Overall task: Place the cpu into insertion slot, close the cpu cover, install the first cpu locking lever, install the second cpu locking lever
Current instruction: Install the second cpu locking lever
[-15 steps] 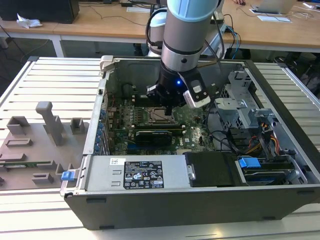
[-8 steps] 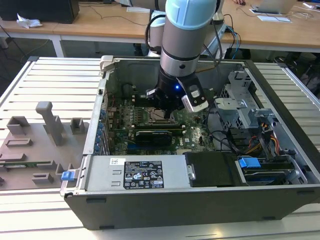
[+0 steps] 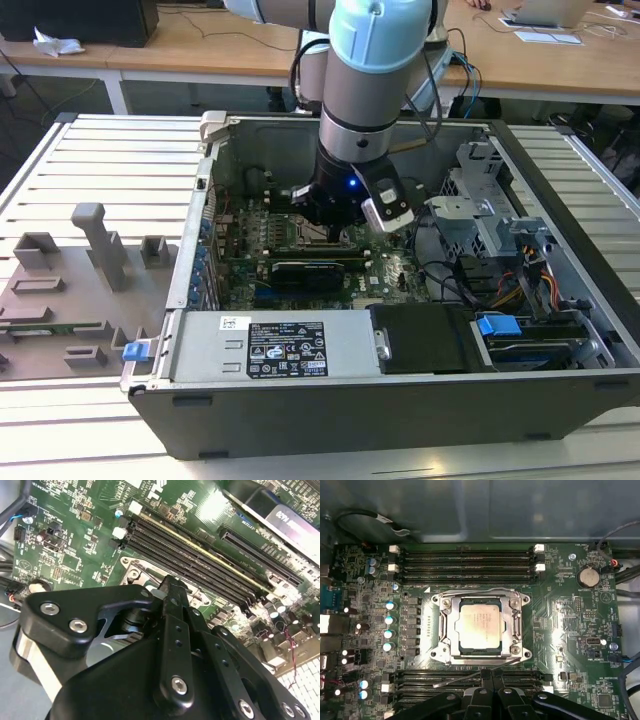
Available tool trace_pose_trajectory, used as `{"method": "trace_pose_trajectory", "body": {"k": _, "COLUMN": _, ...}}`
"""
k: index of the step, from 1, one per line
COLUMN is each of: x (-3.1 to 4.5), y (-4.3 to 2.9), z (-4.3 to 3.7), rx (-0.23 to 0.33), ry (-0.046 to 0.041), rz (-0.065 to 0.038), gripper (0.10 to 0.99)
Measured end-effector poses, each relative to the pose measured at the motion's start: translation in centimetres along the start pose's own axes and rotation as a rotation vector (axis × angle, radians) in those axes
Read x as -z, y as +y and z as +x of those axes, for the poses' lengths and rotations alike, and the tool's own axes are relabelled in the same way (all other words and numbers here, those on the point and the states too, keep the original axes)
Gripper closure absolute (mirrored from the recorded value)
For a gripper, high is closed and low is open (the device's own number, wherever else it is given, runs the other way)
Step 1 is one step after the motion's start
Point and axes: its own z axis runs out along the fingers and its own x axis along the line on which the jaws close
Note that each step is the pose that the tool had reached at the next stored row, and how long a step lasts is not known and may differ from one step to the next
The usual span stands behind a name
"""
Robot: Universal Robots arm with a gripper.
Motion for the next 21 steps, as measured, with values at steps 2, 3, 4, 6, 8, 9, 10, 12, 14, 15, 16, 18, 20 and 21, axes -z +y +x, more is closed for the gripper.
{"method": "trace_pose_trajectory", "body": {"k": 2, "x": -0.22, "y": -0.04, "z": 0.0, "rx": 0.0, "ry": -0.0001, "rz": 0.0, "gripper": 0.98}}
{"method": "trace_pose_trajectory", "body": {"k": 3, "x": -0.31, "y": -0.05, "z": -0.01, "rx": 0.0, "ry": -0.0001, "rz": 0.0, "gripper": 0.98}}
{"method": "trace_pose_trajectory", "body": {"k": 4, "x": -0.42, "y": -0.07, "z": -0.01, "rx": 0.0, "ry": 0.0, "rz": 0.0, "gripper": 0.98}}
{"method": "trace_pose_trajectory", "body": {"k": 6, "x": -0.64, "y": -0.11, "z": -0.01, "rx": 0.0, "ry": 0.0, "rz": 0.0, "gripper": 0.98}}
{"method": "trace_pose_trajectory", "body": {"k": 8, "x": -0.95, "y": -0.16, "z": -0.02, "rx": 0.0, "ry": 0.0, "rz": 0.0, "gripper": 0.98}}
{"method": "trace_pose_trajectory", "body": {"k": 9, "x": -1.1, "y": -0.18, "z": -0.02, "rx": 0.0, "ry": 0.0, "rz": 0.0, "gripper": 0.98}}
{"method": "trace_pose_trajectory", "body": {"k": 10, "x": -1.22, "y": -0.21, "z": -0.02, "rx": 0.0, "ry": 0.0, "rz": 0.0, "gripper": 0.98}}
{"method": "trace_pose_trajectory", "body": {"k": 12, "x": -1.41, "y": -0.24, "z": -0.02, "rx": 0.0, "ry": 0.0, "rz": 0.0, "gripper": 0.98}}
{"method": "trace_pose_trajectory", "body": {"k": 14, "x": -1.73, "y": -0.29, "z": -0.03, "rx": 0.0, "ry": 0.0, "rz": 0.0, "gripper": 0.98}}
{"method": "trace_pose_trajectory", "body": {"k": 15, "x": -2.13, "y": -0.36, "z": -0.03, "rx": 0.0, "ry": 0.0001, "rz": 0.0, "gripper": 0.98}}
{"method": "trace_pose_trajectory", "body": {"k": 16, "x": -2.4, "y": -0.4, "z": -0.04, "rx": 0.0, "ry": 0.0, "rz": 0.0, "gripper": 0.98}}
{"method": "trace_pose_trajectory", "body": {"k": 18, "x": -2.77, "y": -0.46, "z": -0.04, "rx": 0.0, "ry": 0.0001, "rz": 0.0, "gripper": 0.98}}
{"method": "trace_pose_trajectory", "body": {"k": 20, "x": -3.08, "y": -0.51, "z": -0.02, "rx": 0.0, "ry": -0.0002, "rz": 0.0, "gripper": 0.98}}
{"method": "trace_pose_trajectory", "body": {"k": 21, "x": -3.09, "y": -0.52, "z": 0.11, "rx": 0.0, "ry": 0.0001, "rz": -0.002, "gripper": 0.98}}
